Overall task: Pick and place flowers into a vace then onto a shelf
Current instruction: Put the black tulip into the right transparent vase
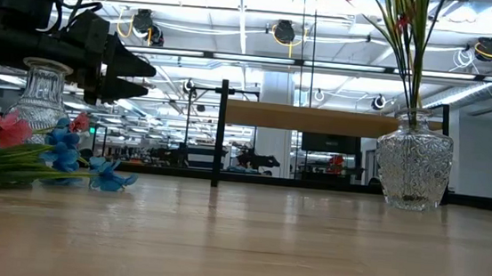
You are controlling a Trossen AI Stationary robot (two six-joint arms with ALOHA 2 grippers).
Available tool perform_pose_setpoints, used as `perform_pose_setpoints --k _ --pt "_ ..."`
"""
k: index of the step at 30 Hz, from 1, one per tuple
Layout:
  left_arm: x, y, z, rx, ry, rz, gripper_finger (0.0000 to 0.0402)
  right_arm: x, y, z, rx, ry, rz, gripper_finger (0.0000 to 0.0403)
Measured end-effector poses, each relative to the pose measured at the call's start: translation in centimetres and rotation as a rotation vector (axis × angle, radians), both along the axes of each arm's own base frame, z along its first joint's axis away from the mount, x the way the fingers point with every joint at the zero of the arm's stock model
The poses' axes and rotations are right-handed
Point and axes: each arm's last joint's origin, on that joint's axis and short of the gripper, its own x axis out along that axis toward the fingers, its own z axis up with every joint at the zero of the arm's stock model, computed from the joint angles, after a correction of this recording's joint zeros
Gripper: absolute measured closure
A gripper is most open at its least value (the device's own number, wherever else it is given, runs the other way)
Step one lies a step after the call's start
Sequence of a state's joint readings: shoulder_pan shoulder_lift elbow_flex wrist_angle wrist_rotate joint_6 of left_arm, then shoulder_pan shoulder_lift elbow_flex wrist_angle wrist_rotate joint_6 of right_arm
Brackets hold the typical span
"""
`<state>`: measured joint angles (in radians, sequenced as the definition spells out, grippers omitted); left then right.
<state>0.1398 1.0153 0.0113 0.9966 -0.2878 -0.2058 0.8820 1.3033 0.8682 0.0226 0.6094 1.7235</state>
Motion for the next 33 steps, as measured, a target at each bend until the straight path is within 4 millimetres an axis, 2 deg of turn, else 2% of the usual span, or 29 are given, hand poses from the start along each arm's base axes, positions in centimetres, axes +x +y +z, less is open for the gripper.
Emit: perform_pose_setpoints --k 7,14,23,27,31,33 --pt "0.0 0.0 0.0 0.0 -0.001 0.0 0.0036 0.2 0.0 -1.6 0.043 -0.061 -0.055 0.0403" --pt "0.0 0.0 0.0 0.0 -0.001 0.0 0.0036 1.4 1.0 -2.5 0.098 -0.122 -0.079 0.0403" --pt "0.0 0.0 0.0 0.0 -0.001 0.0 0.0036 2.0 2.0 -2.7 0.179 -0.201 -0.089 0.0403" --pt "0.0 0.0 0.0 0.0 -0.001 0.0 0.0036 2.4 1.7 -1.9 0.332 -0.247 -0.148 0.0403" --pt "0.0 0.0 0.0 0.0 -0.001 0.0 0.0036 3.1 0.8 -1.3 0.731 -0.271 -0.371 0.0403" --pt "0.0 0.0 0.0 0.0 -0.001 0.0 0.0036 3.2 0.5 -1.2 0.854 -0.285 -0.45 0.0403"
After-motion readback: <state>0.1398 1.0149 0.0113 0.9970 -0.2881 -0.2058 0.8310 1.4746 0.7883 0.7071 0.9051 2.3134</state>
